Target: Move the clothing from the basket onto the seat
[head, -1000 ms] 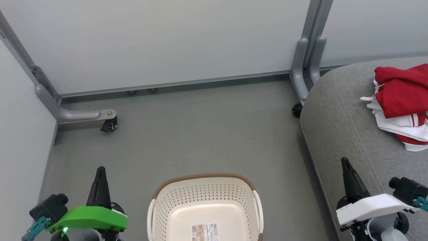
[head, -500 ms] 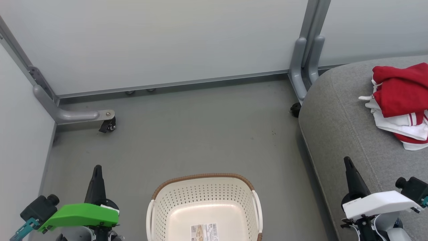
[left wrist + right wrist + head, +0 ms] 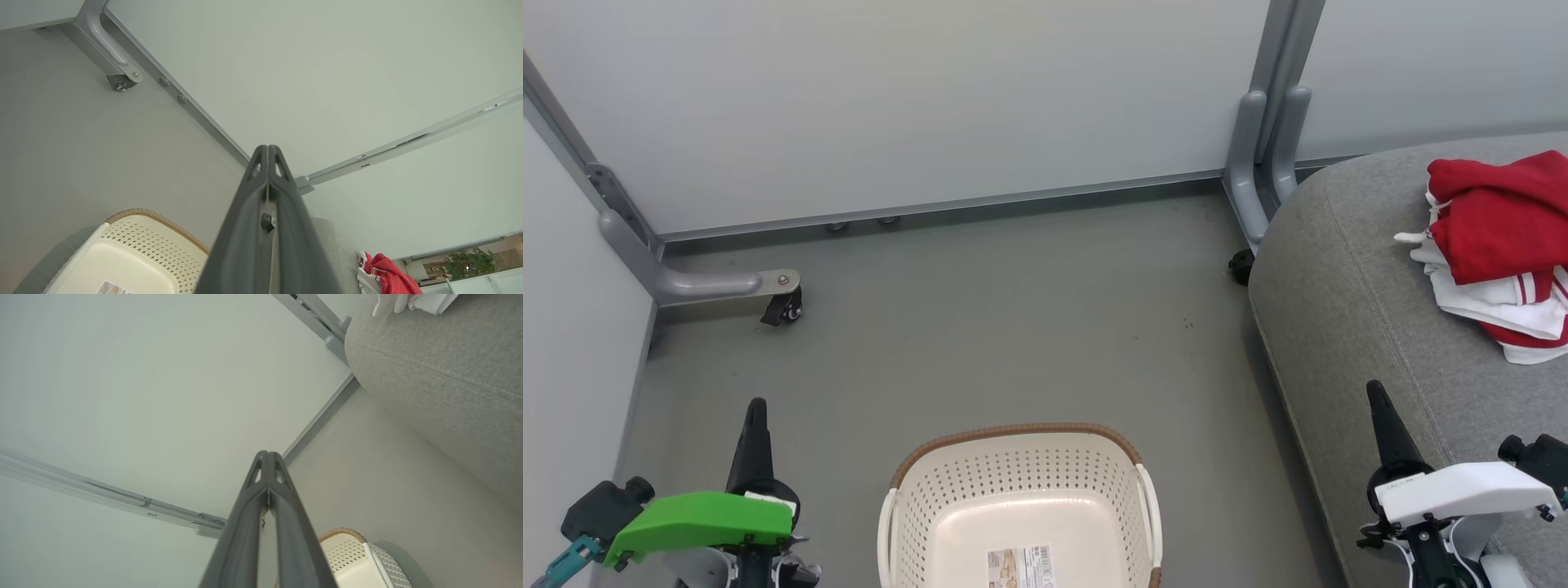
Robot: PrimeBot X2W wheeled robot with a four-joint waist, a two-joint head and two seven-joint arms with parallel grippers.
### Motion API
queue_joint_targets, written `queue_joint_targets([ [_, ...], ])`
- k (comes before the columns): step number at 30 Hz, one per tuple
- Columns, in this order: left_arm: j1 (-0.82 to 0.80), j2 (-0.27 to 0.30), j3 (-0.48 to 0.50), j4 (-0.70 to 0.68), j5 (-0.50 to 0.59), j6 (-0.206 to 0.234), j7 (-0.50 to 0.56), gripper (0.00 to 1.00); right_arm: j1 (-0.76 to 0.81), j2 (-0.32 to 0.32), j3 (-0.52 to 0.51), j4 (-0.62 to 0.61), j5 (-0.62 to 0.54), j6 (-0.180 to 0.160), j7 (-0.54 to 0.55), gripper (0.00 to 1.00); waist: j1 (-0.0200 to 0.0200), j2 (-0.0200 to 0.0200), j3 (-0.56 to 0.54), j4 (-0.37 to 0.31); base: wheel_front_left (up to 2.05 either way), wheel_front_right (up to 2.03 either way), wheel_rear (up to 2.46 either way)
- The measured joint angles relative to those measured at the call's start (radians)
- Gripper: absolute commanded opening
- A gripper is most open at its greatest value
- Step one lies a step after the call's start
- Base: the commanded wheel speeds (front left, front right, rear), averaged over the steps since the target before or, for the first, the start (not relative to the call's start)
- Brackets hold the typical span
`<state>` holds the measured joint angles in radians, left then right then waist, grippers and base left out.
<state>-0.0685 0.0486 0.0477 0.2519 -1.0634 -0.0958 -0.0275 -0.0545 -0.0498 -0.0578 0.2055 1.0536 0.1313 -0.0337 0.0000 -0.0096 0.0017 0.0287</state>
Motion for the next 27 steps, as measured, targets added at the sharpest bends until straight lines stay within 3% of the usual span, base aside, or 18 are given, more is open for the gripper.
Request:
queue_joint_targets([
  [27, -0.014, 0.0, 0.031, -0.002, -0.259, -0.016, 0.068, 0.0, -0.024, -0.001, -0.024, 0.018, 0.267, 0.0, 0.069, 0.0, 0.0, 0.0, 0.001, -0.012, 0.0, 0.0, 0.0],
])
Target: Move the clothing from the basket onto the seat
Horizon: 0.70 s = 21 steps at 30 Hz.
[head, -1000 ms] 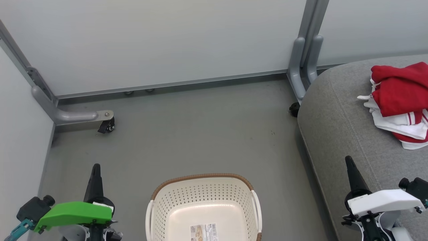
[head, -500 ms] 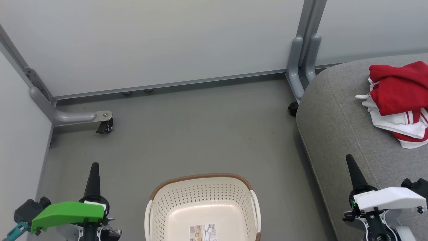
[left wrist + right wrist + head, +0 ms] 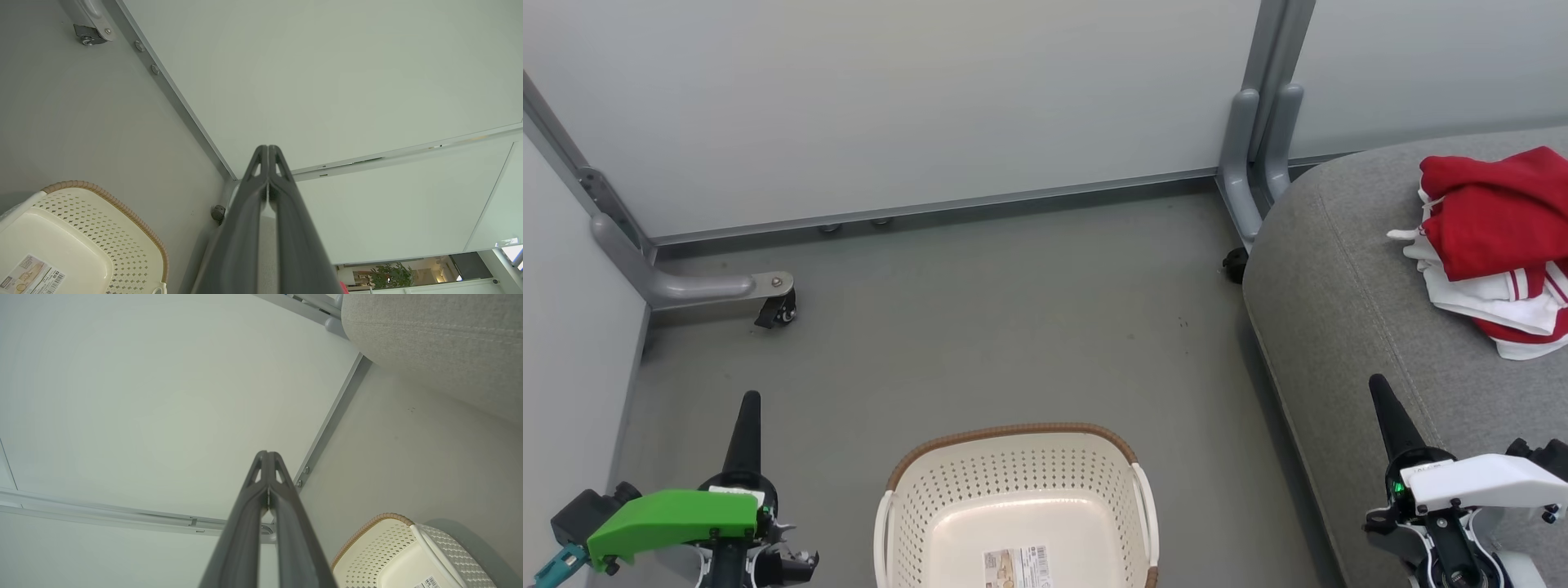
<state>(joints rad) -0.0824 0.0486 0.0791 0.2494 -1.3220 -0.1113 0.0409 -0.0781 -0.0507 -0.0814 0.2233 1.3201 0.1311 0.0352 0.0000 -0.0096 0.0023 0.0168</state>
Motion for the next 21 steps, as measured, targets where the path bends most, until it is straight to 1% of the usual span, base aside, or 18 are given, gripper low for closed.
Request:
queue_joint_targets([
  [21, -0.011, 0.0, 0.02, -0.001, -0.169, -0.01, 0.043, 0.0, -0.015, -0.001, -0.016, 0.012, 0.17, 0.0, 0.044, 0.0, 0.0, 0.0, 0.0, -0.009, 0.0, 0.0, 0.0],
])
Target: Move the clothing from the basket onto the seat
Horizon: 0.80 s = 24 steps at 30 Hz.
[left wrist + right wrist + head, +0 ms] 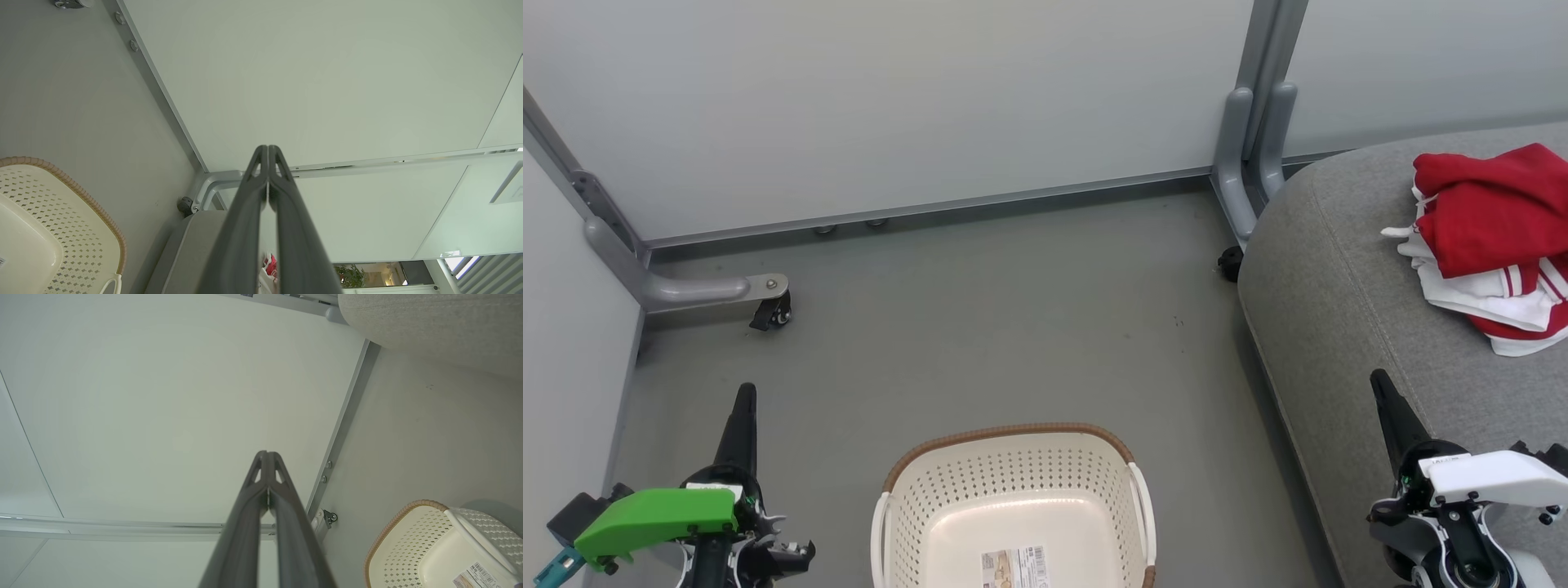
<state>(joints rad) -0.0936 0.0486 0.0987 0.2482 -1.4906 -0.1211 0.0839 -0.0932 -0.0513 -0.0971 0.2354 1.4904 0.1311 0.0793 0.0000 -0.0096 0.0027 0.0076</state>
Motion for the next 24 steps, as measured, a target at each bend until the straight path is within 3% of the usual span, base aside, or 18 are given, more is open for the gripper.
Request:
queue_joint_targets([
  [24, -0.009, 0.0, 0.016, -0.001, -0.121, -0.007, 0.03, 0.0, -0.01, 0.0, -0.012, 0.009, 0.123, 0.0, 0.032, 0.0, 0.0, 0.0, 0.0, -0.008, 0.0, 0.0, 0.0],
])
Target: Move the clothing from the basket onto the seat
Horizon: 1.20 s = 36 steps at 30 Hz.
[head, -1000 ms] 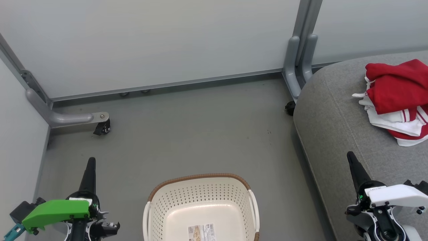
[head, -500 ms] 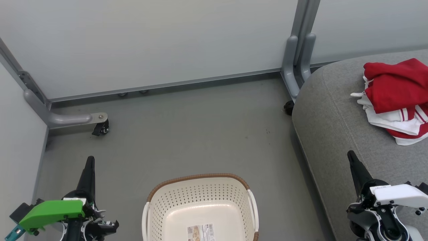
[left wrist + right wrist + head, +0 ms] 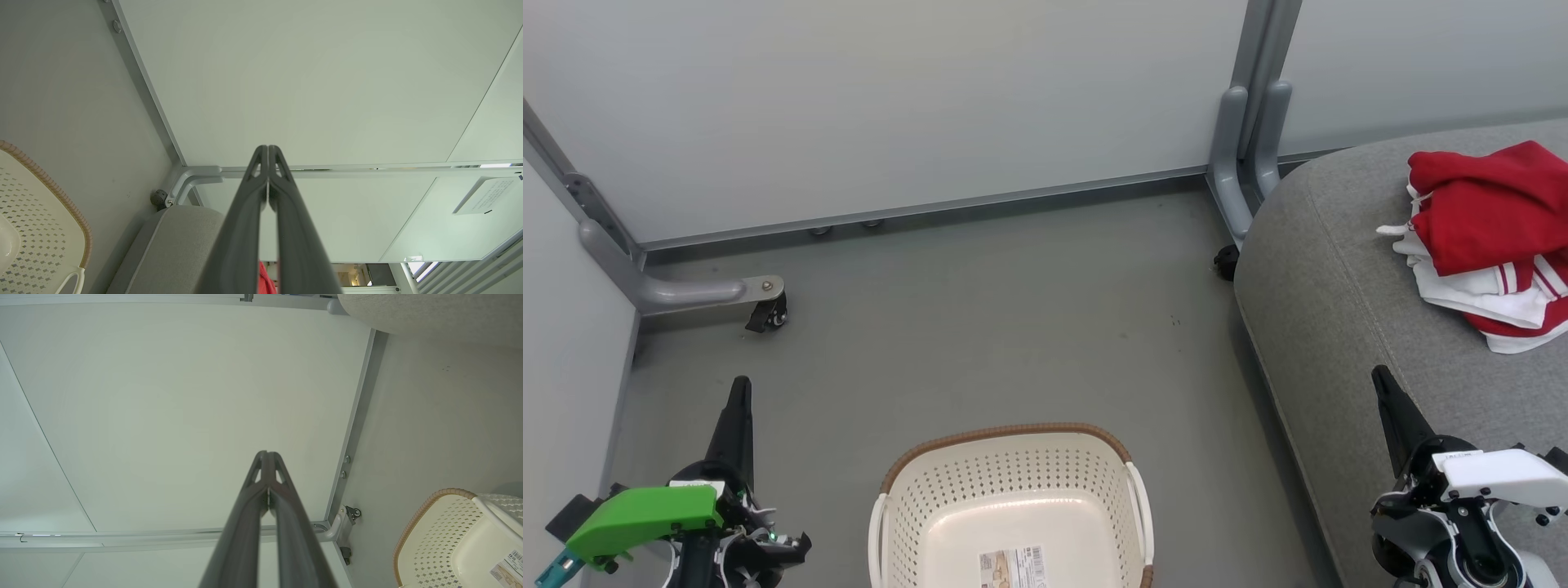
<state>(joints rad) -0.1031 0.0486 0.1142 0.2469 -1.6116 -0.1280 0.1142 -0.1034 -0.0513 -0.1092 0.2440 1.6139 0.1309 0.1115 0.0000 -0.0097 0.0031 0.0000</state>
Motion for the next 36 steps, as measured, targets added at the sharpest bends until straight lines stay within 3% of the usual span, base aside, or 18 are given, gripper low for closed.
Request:
queue_joint_targets([
  [36, 0.0, 0.0, 0.0, 0.0, 0.0, 0.0, 0.0, 0.0, 0.0, 0.001, -0.002, 0.0, 0.0, 0.0, 0.002, 0.0, 0.0, 0.0, 0.0, 0.0, 0.0, 0.0, 0.0],
])
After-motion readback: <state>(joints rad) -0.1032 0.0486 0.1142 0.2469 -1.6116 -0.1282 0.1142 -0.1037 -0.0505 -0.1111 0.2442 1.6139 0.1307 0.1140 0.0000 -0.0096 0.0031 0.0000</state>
